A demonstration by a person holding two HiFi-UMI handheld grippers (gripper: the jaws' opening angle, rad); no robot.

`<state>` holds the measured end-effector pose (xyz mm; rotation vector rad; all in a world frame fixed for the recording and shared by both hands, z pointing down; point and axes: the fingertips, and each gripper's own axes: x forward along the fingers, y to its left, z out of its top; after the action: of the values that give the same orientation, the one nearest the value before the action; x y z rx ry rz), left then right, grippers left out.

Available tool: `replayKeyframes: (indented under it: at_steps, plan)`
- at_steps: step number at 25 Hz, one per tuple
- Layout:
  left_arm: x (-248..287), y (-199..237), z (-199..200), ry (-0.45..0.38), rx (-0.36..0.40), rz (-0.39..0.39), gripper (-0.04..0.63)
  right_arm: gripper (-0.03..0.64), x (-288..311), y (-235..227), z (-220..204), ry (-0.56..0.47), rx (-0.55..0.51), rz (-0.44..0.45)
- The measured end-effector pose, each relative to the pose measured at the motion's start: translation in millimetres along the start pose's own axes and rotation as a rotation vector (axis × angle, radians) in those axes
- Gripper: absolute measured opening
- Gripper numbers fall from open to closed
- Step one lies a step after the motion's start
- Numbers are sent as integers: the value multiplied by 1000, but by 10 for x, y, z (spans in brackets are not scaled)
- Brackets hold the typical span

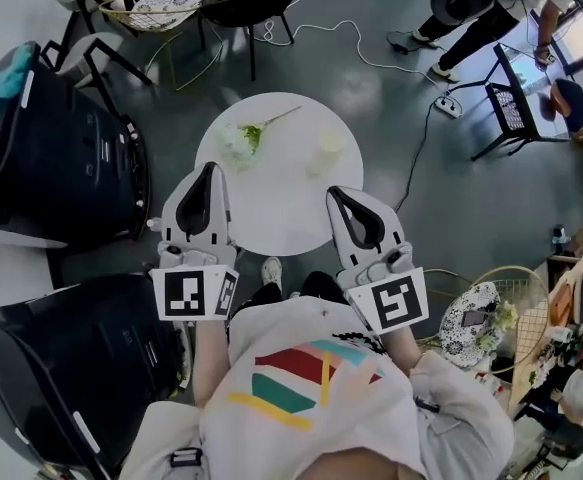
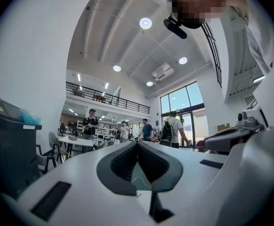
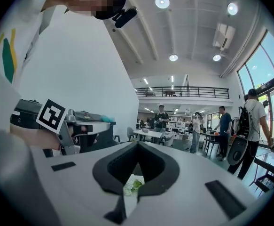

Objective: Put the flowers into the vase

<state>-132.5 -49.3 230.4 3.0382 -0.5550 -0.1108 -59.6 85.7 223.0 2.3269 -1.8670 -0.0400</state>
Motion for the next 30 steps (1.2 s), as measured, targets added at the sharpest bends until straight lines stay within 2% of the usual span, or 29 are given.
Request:
replayKeyframes:
  at_steps: [6, 11, 17, 23, 27, 30]
  plan:
    - [396, 122, -67, 16, -9, 9, 6, 9, 191, -341, -26, 7, -7, -48]
    - [766, 41, -15, 11, 25, 57, 6, 9, 398, -918, -69, -22, 47, -24]
    - [1127, -14, 55, 9, 59, 169, 6, 9, 714, -1621, -29, -82, 61, 75]
    - [1328, -116, -5, 32, 77, 282, 6, 9, 996, -2079, -26, -110, 72, 180]
    - [1401, -192, -1, 26, 120, 334, 6, 9, 1141, -2210, -60, -127, 78, 289]
    - [1327, -125, -47, 22, 109, 386, 6, 9, 1253, -2120, -28, -151, 34, 411]
